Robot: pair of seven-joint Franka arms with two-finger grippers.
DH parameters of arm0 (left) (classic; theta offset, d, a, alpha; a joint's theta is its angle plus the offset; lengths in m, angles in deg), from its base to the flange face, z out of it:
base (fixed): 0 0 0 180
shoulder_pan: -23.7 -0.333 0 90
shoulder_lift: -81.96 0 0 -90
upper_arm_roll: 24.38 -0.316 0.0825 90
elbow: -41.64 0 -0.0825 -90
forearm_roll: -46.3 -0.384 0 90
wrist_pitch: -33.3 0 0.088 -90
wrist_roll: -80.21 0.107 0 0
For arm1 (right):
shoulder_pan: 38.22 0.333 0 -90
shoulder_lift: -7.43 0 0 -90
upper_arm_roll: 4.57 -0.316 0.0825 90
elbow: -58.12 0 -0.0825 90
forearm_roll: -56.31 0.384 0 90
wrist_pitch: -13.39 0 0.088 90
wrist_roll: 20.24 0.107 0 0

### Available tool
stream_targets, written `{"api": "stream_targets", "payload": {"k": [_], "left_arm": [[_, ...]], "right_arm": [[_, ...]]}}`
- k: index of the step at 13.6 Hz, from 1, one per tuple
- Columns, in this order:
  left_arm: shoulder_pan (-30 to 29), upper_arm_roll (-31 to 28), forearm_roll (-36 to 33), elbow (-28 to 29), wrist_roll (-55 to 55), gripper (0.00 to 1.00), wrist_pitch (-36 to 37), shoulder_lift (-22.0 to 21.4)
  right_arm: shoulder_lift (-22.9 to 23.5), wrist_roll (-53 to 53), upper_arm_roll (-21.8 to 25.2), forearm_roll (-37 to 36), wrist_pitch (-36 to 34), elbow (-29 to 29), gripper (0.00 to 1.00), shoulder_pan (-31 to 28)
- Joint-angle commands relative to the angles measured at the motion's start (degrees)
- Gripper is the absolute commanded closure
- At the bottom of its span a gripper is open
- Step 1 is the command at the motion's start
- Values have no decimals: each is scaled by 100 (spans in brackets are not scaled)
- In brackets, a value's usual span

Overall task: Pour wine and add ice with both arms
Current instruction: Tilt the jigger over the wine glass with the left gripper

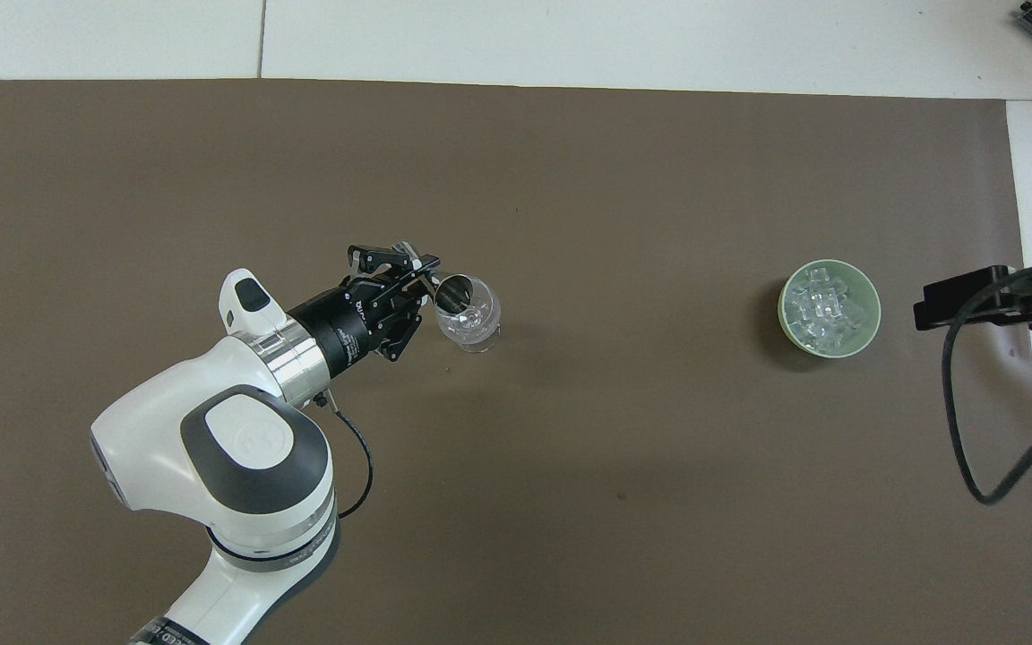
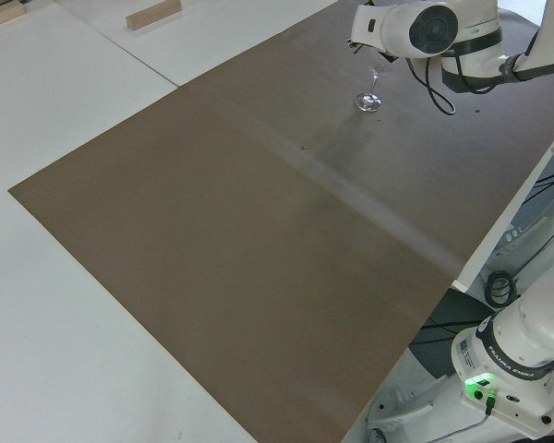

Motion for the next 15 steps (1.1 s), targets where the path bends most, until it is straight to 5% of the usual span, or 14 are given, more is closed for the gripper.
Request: {"api": "stream_targets", "payload": {"k": [1, 15], "left_arm": [[126, -65, -206, -103, 102, 100, -158, 72], [205, -65, -1375, -103, 199, 100, -439, 63]], "right_arm": [[-100, -62, 44, 37, 58, 131, 0, 17], [-100, -62, 44, 37, 58, 131, 0, 17]]}}
